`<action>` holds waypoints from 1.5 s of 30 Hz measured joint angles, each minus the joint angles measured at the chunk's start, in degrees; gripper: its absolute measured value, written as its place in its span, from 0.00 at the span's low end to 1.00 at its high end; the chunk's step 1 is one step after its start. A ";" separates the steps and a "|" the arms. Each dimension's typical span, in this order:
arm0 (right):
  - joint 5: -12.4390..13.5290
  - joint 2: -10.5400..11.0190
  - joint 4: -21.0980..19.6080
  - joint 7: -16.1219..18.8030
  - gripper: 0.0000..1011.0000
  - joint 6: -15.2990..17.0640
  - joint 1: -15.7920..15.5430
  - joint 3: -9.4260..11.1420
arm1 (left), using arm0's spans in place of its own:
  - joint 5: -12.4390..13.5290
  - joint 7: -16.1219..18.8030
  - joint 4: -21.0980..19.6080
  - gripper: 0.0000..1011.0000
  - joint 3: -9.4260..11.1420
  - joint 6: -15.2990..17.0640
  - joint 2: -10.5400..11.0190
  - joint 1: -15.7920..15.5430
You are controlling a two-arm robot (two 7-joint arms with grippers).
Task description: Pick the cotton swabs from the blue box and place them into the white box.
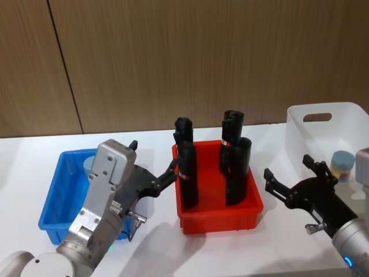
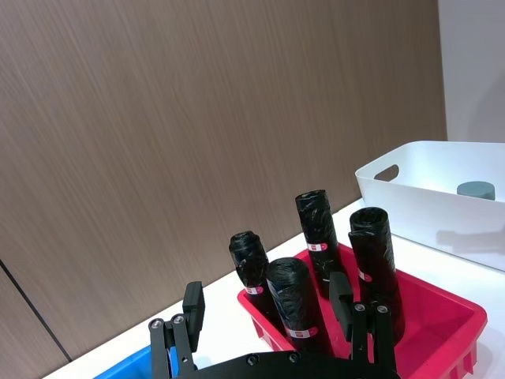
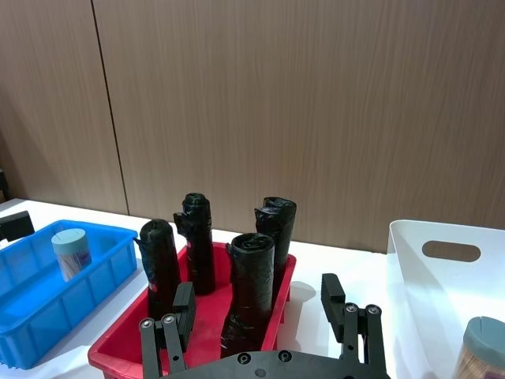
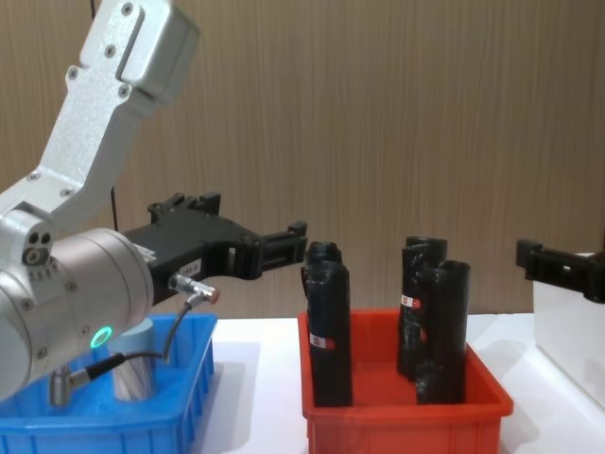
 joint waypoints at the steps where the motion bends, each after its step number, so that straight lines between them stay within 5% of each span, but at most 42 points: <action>1: 0.00 0.00 0.00 0.00 0.99 0.00 0.00 0.00 | 0.00 0.02 0.00 0.99 0.00 0.00 0.00 0.01; 26: -0.50 0.00 1.57 1.60 0.99 0.09 1.07 0.24 | -0.04 0.03 0.03 0.99 -0.04 0.03 -0.02 0.01; 45: 1.25 -2.23 14.39 11.49 0.99 0.06 10.95 1.23 | -0.04 0.03 0.03 0.99 -0.04 0.02 -0.02 0.01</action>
